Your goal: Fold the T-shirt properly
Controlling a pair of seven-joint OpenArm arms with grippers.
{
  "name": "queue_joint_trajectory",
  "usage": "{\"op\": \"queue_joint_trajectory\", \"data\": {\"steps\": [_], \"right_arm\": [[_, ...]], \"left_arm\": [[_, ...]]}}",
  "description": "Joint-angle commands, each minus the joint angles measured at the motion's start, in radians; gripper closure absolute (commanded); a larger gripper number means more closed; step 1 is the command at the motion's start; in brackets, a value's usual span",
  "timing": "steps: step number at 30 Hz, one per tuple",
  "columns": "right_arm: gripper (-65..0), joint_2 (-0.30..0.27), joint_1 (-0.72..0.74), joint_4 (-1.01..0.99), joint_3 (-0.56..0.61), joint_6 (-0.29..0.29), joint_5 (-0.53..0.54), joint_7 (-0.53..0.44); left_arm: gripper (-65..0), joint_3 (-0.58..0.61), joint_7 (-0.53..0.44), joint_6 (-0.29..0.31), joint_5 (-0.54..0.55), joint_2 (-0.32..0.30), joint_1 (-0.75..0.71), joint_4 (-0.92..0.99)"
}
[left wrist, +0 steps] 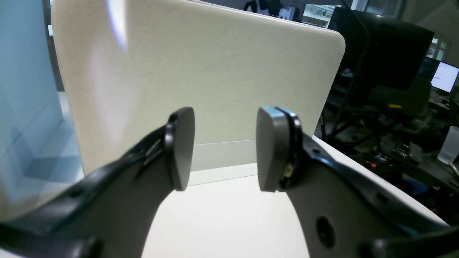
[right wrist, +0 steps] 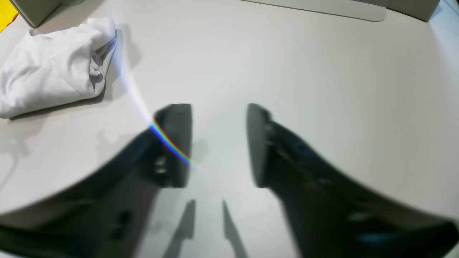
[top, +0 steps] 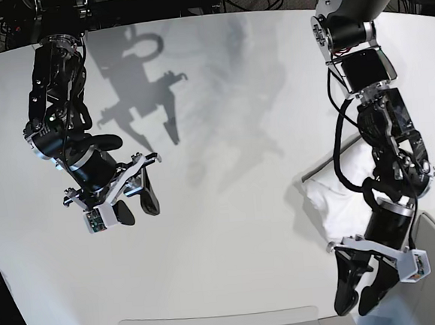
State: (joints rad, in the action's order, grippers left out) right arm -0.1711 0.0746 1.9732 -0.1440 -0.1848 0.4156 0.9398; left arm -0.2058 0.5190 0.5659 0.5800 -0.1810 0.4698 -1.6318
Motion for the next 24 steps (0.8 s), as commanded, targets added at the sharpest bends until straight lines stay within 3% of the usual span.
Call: {"op": "queue_joint_trajectory", "data": {"steps": [1, 4, 6, 8, 24], "right_arm": [[-38.6, -0.003, 0.020, 0.018, 0.002, -0.009, 0.012, -0.025], [-46.4, -0.003, 0.026, 0.018, 0.002, -0.065, 0.012, -0.025], [-47.9, -0.003, 0.034, 0.018, 0.002, -0.135, 0.012, -0.021], [-48.0, -0.003, 0.034, 0.018, 0.002, -0.166, 0.012, -0.021], [-48.0, -0.003, 0.040, 0.018, -0.007, -0.170, 0.009, -0.021]], "left_arm": [[-27.0, -0.004, -0.027, 0.003, 0.016, -0.008, 0.014, -0.018], [-27.0, -0.004, -0.027, 0.003, 0.016, -0.008, 0.013, -0.018], [-27.0, -0.004, -0.027, 0.003, 0.016, -0.008, 0.013, -0.018], [-27.0, -0.004, -0.027, 0.003, 0.016, -0.008, 0.013, -0.018], [-27.0, -0.004, -0.027, 0.003, 0.016, -0.008, 0.013, -0.018]]}}
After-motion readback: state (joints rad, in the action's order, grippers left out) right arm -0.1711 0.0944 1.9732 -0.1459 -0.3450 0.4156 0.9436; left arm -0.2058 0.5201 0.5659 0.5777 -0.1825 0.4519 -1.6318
